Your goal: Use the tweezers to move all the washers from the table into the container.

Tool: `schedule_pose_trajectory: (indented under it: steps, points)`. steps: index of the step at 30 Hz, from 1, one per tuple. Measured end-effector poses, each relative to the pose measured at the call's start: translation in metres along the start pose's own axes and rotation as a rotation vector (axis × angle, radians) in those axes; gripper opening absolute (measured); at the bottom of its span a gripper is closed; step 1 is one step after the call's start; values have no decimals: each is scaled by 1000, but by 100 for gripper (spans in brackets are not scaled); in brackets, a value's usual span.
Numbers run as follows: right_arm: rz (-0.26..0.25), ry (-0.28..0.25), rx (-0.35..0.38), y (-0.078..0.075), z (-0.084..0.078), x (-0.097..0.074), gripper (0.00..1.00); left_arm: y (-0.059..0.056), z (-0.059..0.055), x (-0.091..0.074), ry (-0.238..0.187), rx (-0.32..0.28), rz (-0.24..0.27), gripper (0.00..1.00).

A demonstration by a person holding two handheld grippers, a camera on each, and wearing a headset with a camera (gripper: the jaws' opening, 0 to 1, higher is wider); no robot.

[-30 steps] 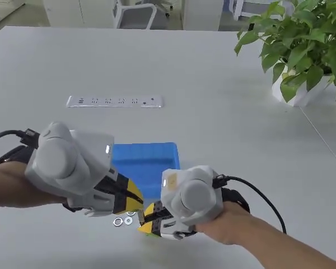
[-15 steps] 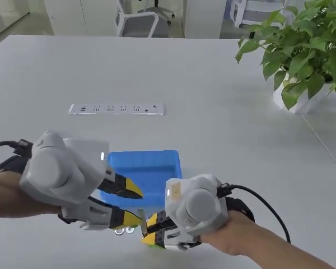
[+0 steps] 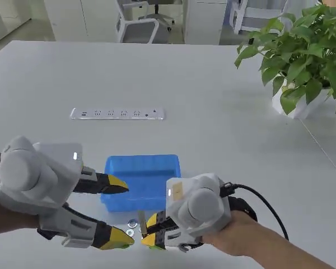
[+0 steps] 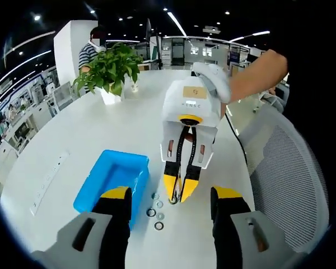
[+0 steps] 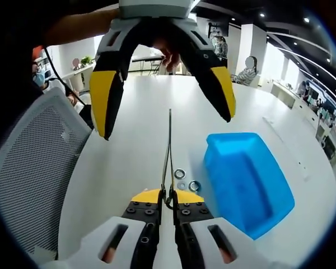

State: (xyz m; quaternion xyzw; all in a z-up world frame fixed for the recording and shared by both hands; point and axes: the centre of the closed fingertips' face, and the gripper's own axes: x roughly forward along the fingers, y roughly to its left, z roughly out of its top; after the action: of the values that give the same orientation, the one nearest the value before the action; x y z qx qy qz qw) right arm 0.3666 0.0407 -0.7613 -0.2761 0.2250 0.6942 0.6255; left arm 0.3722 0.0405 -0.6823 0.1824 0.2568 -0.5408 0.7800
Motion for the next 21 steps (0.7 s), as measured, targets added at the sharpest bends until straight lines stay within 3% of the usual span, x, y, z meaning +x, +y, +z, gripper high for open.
schedule_pose_trajectory:
  steps: [15, 21]
  points:
    - [3, -35, -47, -4, 28, -17, 8, 6, -5, -21, -94, -134, 132, 89]
    - [9, -38, -74, -8, 37, -24, 8, 5, -6, -26, -125, -162, 163, 93]
